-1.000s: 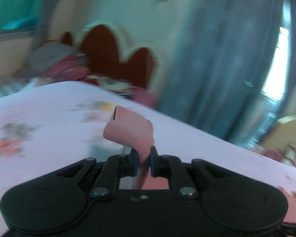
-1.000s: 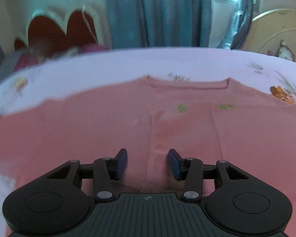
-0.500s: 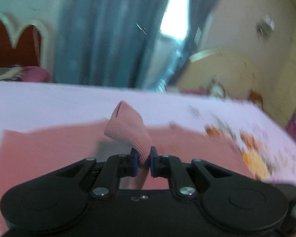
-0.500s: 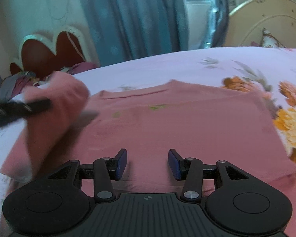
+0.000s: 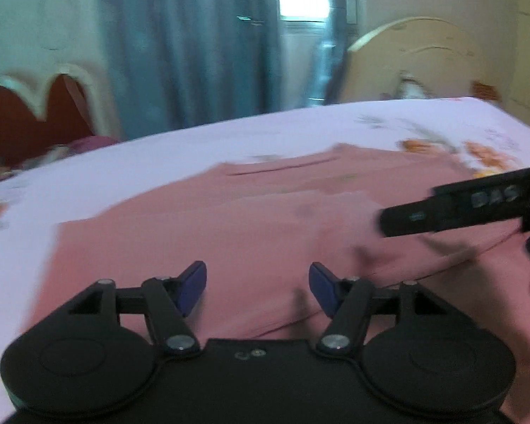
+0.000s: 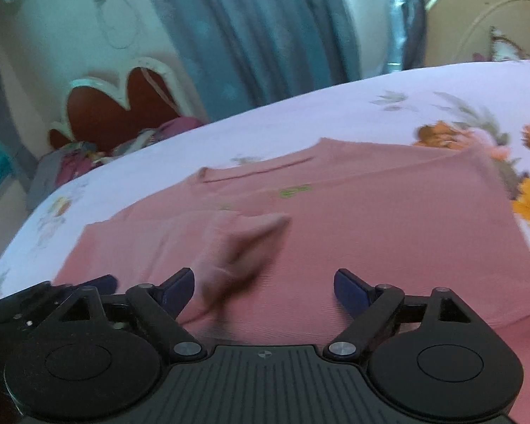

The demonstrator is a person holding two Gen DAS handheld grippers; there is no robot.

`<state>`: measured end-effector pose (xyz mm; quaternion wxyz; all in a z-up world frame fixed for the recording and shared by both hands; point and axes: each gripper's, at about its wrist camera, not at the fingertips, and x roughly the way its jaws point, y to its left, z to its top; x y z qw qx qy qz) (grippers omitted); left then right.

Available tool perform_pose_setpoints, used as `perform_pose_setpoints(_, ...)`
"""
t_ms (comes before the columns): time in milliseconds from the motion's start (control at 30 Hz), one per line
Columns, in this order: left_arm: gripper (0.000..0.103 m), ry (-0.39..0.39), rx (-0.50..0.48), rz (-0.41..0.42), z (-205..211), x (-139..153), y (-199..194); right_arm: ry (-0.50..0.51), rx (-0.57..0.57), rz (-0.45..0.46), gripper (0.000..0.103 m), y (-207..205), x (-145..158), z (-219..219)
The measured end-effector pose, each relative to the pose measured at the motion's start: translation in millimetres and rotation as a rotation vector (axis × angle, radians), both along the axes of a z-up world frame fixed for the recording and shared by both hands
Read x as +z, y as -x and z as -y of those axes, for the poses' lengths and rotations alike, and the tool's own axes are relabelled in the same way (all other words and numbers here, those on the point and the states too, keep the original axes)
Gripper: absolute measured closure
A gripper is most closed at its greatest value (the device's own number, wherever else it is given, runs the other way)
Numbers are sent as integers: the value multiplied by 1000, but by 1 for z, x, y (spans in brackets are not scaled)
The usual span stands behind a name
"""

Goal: Fold small clothes
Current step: 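Fold the held sleeve across the body and open the left gripper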

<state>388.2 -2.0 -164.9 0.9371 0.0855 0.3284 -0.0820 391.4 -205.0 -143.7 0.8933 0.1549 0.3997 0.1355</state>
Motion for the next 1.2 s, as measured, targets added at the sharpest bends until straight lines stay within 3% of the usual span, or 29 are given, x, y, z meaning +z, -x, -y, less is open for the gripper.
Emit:
perform_pose_setpoints(200,41,-64,233,-23,-74,-11,17,-6,8,-60,18,-8,-11,-15)
perform_pose_setpoints(233,41,-78,270,-27,-84,-13,19,6,5,-63,26,-9,-14,-19)
perform_pose_setpoints(267,41,-88,304,-32,-93,-15,21,11,9,-69,52,-11,-16,-22)
perform_pose_setpoints(300,42,-95,337,-44,-100,-20,22,16,11,-82,59,-13,-18,-26)
perform_pose_setpoints(400,42,-85,387,-68,-112,-25,21,27,0,-62,60,-15,-18,-34)
perform_pose_setpoints(467,42,-79,400,-59,-115,-26,18,0,10,-65,86,-18,-17,-38)
perform_pose_setpoints(567,46,-68,416,-36,-115,-23,9,38,13,-29,86,-18,-10,-43)
perform_pose_setpoints(700,71,-53,422,-19,-118,-29,6,104,5,92,87,-10,19,-33)
perform_pose_setpoints(833,83,-60,395,-17,-113,-33,9,223,-10,186,87,-4,43,-11)
perform_pose_setpoints(1000,88,-55,386,-26,-110,-35,10,249,-81,115,88,0,31,27)
perform_pose_setpoints(1067,88,-62,379,-29,-111,-36,7,240,-120,50,103,0,16,41)
perform_pose_setpoints(1200,87,-64,324,-41,-111,-31,14,171,-119,-43,103,4,-1,57)
